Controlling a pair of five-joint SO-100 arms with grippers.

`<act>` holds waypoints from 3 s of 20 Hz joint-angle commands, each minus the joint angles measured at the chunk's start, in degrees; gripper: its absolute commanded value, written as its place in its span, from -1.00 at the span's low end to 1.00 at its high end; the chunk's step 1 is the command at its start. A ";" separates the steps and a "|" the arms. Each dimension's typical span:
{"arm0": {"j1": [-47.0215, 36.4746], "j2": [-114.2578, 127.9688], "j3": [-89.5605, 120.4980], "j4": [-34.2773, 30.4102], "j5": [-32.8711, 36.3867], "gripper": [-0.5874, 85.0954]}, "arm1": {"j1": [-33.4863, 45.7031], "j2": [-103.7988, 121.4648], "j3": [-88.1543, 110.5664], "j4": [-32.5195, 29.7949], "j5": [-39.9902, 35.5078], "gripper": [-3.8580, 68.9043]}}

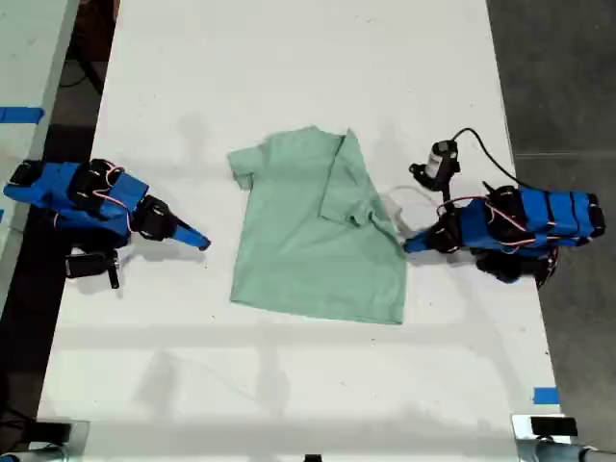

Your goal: Fold t shirt

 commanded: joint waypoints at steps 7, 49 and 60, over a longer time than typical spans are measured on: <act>-14.15 0.00 -7.73 -6.15 -37.44 -0.99 | -0.09 0.79 2.81 0.09 -0.70 -0.79; -38.14 -111.62 -109.95 19.69 -6.77 -0.99 | -0.09 0.79 2.81 0.09 -0.70 -0.79; -27.95 -119.97 -128.14 21.62 -8.17 -0.37 | -0.09 0.79 2.81 0.09 -0.70 -0.79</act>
